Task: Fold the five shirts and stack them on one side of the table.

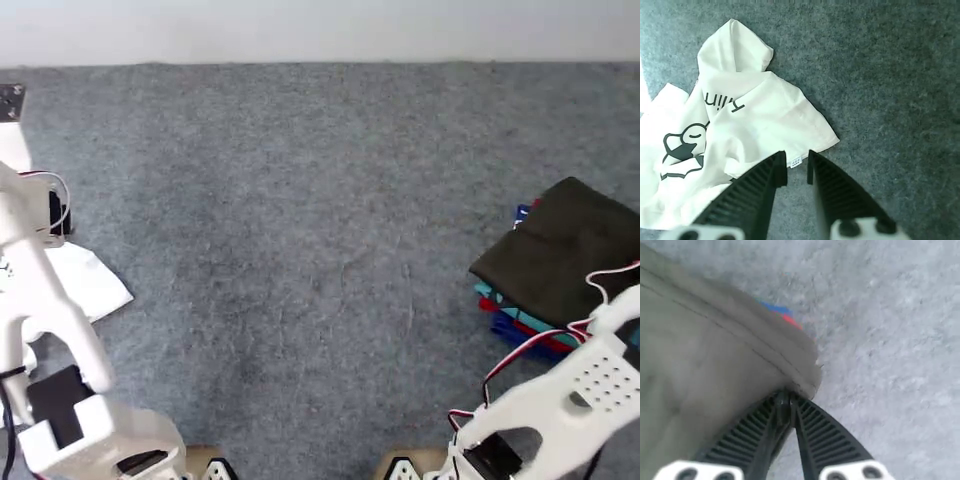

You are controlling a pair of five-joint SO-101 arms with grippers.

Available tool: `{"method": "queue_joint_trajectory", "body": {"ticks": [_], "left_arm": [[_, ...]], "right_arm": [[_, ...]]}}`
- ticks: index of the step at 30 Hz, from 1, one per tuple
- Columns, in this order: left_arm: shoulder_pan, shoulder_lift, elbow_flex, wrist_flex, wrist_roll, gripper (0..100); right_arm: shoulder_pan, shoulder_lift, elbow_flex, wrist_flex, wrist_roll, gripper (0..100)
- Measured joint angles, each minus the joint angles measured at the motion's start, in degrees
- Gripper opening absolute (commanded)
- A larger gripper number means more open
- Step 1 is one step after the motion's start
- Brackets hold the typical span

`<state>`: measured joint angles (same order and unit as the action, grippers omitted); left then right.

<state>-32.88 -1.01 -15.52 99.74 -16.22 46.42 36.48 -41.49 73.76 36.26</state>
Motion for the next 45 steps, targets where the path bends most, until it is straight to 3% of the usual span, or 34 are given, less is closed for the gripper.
{"method": "queue_joint_trajectory", "body": {"ticks": [9,15,27,33,37,45], "left_arm": [[0.0,-11.5,1.4,0.0,0.0,8],[0.0,-20.8,10.0,0.1,0.0,8],[0.0,-34.1,27.6,0.1,0.0,8],[0.0,-34.7,28.4,0.1,0.0,8],[0.0,-35.3,28.4,0.1,0.0,8],[0.0,-36.2,28.5,0.1,0.0,9]], "right_arm": [[-4.4,-3.9,-16.6,25.9,0.2,0.9],[-4.5,-10.2,-9.8,26.7,0.1,0.9],[-4.7,-31.1,33.3,26.3,1.6,1.1],[-1.7,-31.3,48.3,12.7,6.3,1.1],[-0.3,-32.7,48.6,10.5,8.8,1.2],[-5.5,-41.6,36.9,26.6,9.1,1.0]]}}
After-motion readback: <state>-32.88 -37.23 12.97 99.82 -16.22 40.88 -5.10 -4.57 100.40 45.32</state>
